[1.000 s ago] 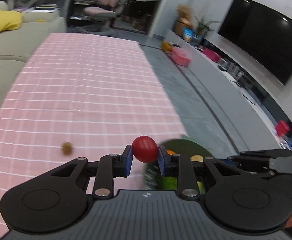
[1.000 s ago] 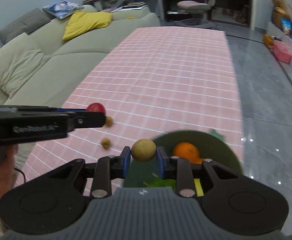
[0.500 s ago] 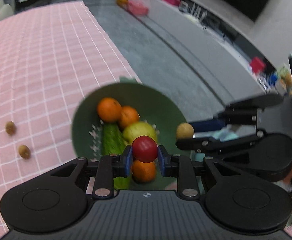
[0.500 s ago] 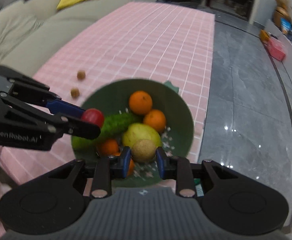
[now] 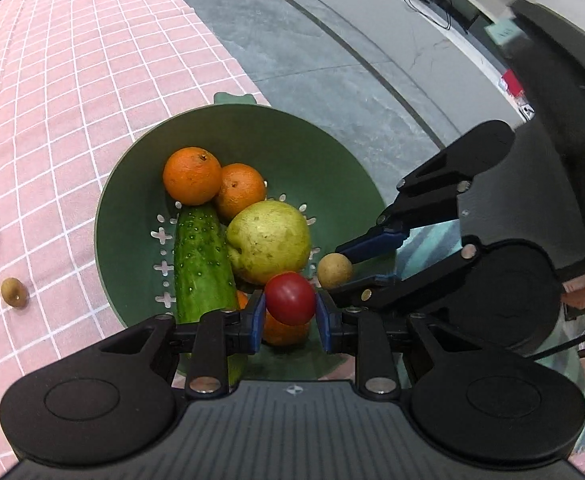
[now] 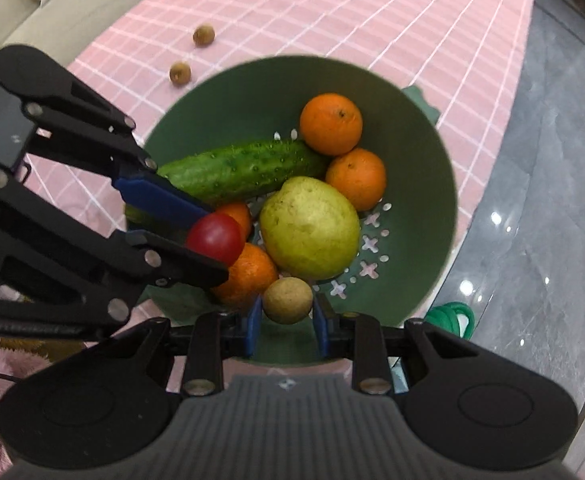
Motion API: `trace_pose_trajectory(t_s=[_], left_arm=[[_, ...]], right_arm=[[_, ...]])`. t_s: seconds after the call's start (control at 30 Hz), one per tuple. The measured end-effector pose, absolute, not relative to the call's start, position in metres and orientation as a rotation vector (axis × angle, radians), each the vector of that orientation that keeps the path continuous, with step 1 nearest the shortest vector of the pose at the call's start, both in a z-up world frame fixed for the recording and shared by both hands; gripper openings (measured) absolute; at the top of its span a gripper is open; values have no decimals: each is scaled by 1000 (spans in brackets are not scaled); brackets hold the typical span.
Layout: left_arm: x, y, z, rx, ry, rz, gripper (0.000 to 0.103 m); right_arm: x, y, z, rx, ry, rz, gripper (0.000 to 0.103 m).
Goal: Organize fruits
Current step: 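Carry the tomato and brown fruit with both tools over the colander, then open both tools to drop the tomato and brown fruit into the colander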
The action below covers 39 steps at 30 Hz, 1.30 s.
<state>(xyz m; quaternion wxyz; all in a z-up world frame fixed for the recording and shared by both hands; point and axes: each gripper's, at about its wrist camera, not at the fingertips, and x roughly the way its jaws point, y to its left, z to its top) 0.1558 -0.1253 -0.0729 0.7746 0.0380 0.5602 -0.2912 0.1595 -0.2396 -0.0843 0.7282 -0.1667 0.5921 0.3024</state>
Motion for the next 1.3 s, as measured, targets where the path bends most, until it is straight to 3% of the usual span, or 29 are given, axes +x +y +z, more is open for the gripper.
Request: trace_pose_trajectory(t_s=[0.4, 0.5, 0.93, 1.13, 1.3], left_arm=[[163, -127, -78, 58, 1230, -645, 29], [163, -128, -80, 55, 1234, -647, 29], [163, -129, -85, 33, 1243, -671, 31], [161, -122, -82, 1, 1248, -673, 41], [157, -114, -73, -8, 1224, -664, 44]], right_arm=[[167, -236, -98, -392, 1341, 698, 25], [164, -240, -91, -391, 1321, 701, 35], [154, -250, -72, -386, 1277, 698, 35], [151, -249, -71, -384, 1273, 695, 35], [148, -249, -67, -379, 1265, 684, 36]])
